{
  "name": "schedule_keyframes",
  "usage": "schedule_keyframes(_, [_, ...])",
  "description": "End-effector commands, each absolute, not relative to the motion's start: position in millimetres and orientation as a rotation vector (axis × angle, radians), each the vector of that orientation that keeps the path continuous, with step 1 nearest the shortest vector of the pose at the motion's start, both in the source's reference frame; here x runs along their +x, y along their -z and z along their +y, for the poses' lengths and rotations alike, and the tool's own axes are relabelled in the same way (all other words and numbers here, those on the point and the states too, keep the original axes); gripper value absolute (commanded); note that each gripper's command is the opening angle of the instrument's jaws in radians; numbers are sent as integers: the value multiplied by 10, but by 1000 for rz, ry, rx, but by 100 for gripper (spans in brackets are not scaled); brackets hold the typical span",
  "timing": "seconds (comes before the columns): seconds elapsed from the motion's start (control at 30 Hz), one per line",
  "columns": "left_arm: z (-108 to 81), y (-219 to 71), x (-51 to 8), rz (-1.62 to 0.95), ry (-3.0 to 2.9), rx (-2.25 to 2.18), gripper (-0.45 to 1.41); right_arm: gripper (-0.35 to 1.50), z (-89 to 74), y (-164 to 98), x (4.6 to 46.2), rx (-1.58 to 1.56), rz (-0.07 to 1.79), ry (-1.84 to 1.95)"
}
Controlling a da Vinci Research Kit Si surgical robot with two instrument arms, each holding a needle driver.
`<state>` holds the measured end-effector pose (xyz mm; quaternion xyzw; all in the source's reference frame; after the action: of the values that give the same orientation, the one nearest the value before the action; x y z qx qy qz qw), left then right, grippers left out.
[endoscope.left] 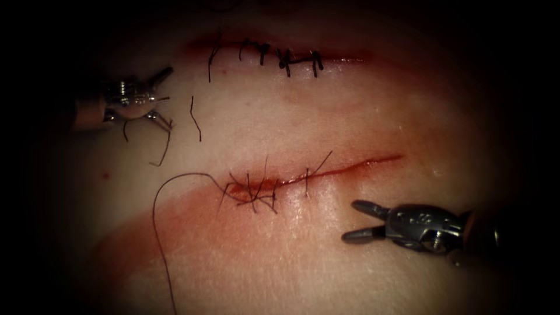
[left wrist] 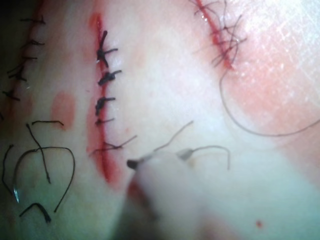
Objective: Wound Closure
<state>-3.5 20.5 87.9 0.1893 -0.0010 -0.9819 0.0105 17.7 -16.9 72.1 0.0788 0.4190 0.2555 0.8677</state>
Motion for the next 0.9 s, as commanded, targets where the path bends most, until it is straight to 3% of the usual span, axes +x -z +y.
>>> schedule_keyframes(0.03, [203,-891,-41,-6,3062,580,119,148,-177,-727,183,170,879,-534])
schedule_keyframes(0.47, [161,-919,-65,-16,3020,528,119,148,-181,-730,183,175,876,-526])
schedule_keyframes(0.9, [202,-912,-8,-27,3005,509,118,148,-183,-731,182,186,868,-517])
